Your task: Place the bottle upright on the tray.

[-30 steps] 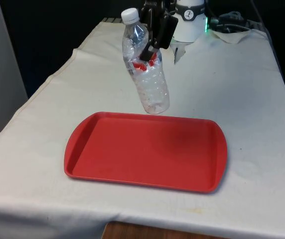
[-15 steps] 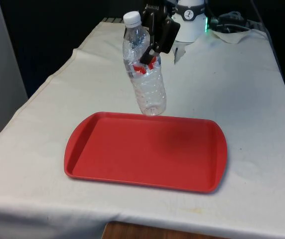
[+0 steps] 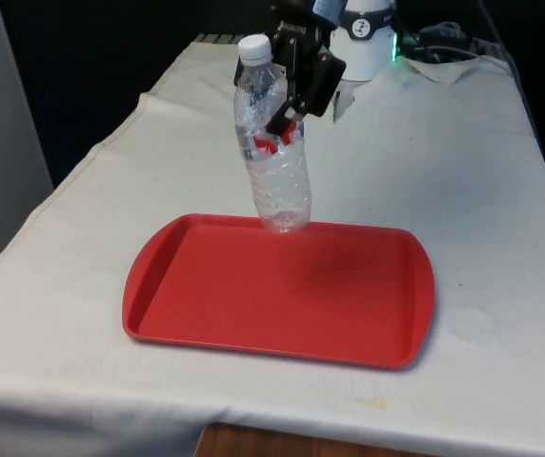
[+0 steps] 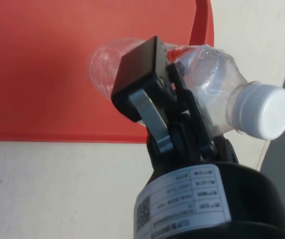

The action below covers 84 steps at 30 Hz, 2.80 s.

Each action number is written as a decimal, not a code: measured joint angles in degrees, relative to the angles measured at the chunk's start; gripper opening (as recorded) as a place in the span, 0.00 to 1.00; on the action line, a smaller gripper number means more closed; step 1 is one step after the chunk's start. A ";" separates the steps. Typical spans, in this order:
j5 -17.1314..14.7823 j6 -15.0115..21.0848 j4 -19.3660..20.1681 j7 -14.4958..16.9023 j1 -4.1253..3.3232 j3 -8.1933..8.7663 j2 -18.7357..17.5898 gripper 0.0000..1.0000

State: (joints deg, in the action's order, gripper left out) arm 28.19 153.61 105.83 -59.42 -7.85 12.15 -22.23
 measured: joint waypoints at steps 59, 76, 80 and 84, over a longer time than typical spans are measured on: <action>1.60 7.33 0.23 -1.03 0.29 0.69 -5.16 0.00; 4.76 7.33 0.23 -1.09 0.23 1.20 -6.07 0.00; 5.50 7.33 0.23 -1.09 0.23 1.26 -6.25 0.00; 6.25 7.33 0.23 -1.20 0.23 1.38 -6.36 0.00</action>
State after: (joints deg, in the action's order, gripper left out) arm 34.43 160.94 106.05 -60.62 -7.62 13.52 -28.59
